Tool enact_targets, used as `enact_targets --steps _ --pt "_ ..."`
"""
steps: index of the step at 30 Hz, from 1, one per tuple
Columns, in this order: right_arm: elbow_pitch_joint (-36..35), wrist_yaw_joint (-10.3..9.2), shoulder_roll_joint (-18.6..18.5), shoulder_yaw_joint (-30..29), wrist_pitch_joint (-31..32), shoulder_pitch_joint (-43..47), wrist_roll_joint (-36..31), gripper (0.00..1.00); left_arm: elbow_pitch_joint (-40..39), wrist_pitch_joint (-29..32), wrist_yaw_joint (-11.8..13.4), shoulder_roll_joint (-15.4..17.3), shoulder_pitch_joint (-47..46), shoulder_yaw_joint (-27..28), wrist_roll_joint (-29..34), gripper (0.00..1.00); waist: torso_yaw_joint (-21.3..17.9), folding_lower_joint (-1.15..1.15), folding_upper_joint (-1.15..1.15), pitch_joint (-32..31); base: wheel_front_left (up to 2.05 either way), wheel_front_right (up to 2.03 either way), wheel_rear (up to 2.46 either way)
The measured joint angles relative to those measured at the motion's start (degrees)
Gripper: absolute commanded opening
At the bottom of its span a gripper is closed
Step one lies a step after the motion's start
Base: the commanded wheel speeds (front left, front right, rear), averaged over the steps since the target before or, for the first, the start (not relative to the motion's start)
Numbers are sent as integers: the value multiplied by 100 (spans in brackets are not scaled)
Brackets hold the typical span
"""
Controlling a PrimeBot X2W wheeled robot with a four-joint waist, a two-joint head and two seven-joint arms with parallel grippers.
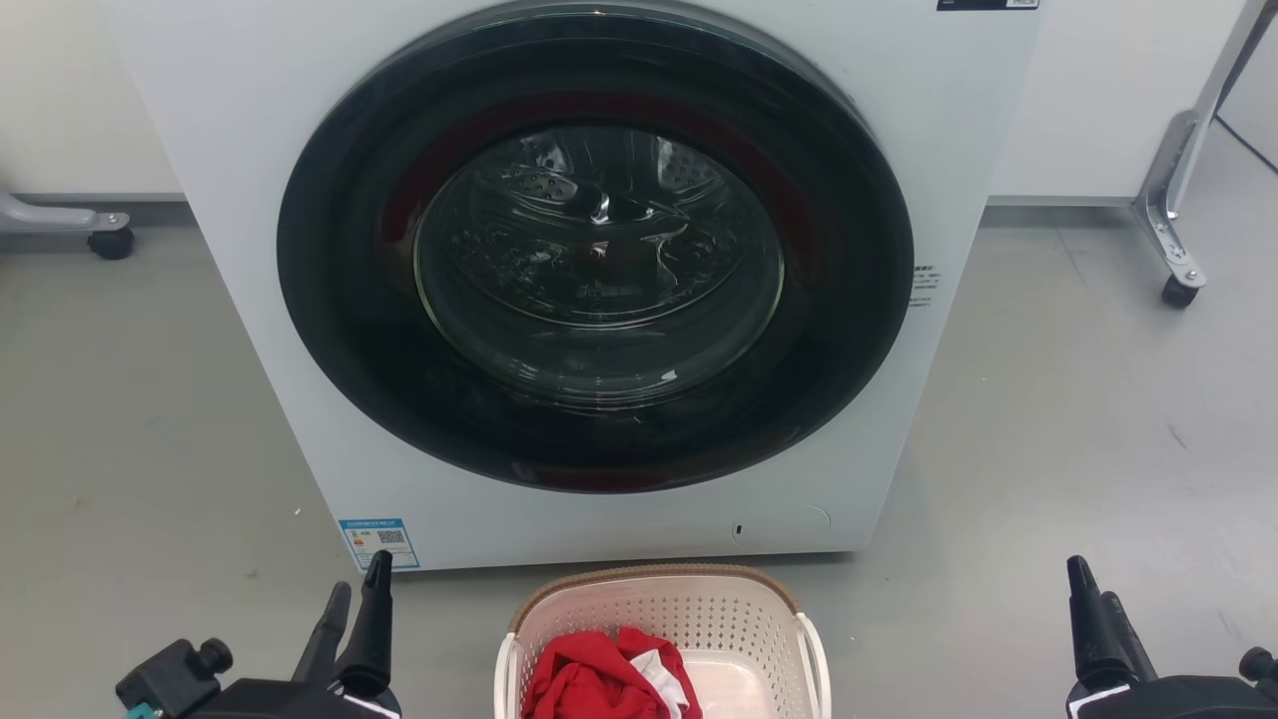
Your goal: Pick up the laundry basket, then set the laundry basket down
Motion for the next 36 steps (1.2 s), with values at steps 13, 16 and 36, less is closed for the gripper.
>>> enact_targets --steps 13,16,36 --pt "-23 -252 -229 453 -270 -17 -1162 100 -79 -275 353 291 -21 -530 1313 100 -4 0 0 -23 0 0 0" --pt "-21 -294 -275 549 -343 -30 -1392 100 -78 -330 414 311 -23 -604 1541 100 -1 0 0 -27 0 0 0" --pt "137 -570 -489 1080 -744 -120 -2826 100 8 -727 757 377 -25 -970 2982 100 23 0 0 -56 0 0 0"
